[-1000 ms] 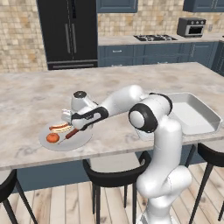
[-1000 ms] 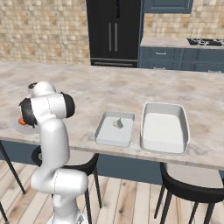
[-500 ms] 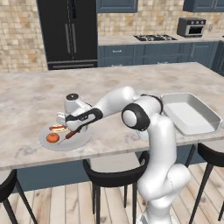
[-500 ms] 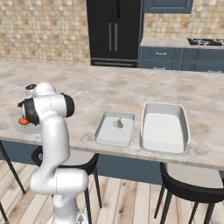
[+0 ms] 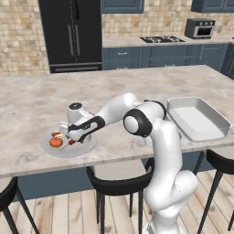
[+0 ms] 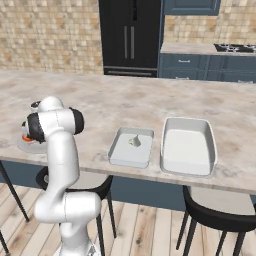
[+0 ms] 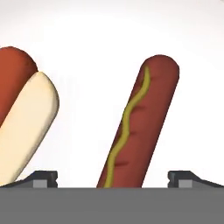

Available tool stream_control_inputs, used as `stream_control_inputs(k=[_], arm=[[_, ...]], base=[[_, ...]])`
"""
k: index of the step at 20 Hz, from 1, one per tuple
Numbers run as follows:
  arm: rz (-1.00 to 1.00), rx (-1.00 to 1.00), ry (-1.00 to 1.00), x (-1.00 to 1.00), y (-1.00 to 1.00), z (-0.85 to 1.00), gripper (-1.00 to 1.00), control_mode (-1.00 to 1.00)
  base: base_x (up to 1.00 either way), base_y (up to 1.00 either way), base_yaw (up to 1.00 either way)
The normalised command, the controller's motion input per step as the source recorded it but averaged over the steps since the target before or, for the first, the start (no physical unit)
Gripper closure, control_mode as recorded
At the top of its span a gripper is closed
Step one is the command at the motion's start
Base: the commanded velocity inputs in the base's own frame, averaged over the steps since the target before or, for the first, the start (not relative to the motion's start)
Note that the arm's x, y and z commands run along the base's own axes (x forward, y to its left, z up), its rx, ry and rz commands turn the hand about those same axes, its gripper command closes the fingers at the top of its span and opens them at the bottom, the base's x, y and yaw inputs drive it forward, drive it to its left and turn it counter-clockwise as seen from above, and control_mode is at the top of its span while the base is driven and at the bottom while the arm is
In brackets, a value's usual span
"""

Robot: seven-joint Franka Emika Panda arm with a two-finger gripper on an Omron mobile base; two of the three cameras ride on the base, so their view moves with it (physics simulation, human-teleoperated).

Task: Place one cooked food and one vegetable from the large plate to each tupperware container.

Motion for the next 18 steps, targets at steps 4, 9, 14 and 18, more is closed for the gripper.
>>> stream_control_inputs(k=[4, 9, 14, 18], arm=[[0.00, 0.01, 0.00, 0.18, 0.06, -0.35, 1.00, -1.00], [0.00, 0.01, 0.06, -0.12, 0.02, -0.22, 1.00, -1.00], [-0.02, 0.00, 0.07, -0.76, -0.32, 0.02, 1.00, -1.00], [-0.04, 0.00, 0.00, -0.98, -0.71, 0.49, 1.00, -1.00]], base=[[0.00, 0.00, 0.00], [0.00, 0.00, 0.00], [0.00, 0.00, 0.00], [0.00, 0.00, 0.00]])
